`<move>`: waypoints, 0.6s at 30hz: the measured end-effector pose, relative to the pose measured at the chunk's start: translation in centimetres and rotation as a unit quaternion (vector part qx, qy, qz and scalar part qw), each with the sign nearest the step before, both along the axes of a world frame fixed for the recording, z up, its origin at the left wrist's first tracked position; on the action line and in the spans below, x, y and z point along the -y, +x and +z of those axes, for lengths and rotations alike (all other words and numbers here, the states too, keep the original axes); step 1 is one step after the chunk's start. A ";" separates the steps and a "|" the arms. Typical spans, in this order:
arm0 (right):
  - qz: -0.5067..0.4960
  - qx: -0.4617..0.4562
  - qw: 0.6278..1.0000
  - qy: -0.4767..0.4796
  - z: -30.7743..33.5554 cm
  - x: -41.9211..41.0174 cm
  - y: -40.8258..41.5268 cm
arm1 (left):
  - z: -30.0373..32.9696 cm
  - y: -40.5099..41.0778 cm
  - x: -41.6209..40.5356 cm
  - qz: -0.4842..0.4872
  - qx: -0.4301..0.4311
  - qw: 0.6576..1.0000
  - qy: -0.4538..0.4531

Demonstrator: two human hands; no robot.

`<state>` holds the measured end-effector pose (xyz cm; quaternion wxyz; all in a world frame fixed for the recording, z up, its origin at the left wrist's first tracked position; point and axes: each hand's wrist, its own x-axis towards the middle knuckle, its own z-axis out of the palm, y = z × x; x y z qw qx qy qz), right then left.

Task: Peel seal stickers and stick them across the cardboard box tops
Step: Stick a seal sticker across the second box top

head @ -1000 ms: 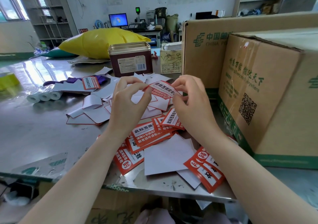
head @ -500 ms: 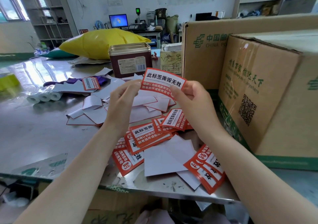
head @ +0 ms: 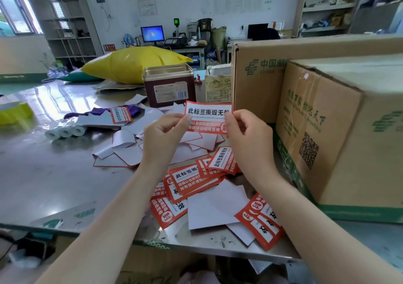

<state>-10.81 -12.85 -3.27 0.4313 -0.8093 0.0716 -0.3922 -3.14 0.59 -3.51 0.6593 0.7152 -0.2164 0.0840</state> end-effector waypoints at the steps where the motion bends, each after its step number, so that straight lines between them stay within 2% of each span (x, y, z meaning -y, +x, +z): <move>1: -0.005 0.003 1.000 -0.013 0.4 -0.2 0.0 | 0.1 0.1 0.0 0.008 0.001 1.000 -0.002; 9: -0.084 0.065 0.981 -0.159 7.0 -1.1 -0.1 | 3.6 -0.7 0.4 0.048 0.078 0.996 0.021; 14: -0.123 0.008 0.966 -0.229 12.6 0.8 -1.8 | 7.2 -2.3 2.8 0.053 0.091 0.994 0.013; 18: -0.132 -0.060 0.963 -0.227 16.1 4.6 -4.2 | 9.6 -4.4 5.8 0.022 0.116 0.993 0.029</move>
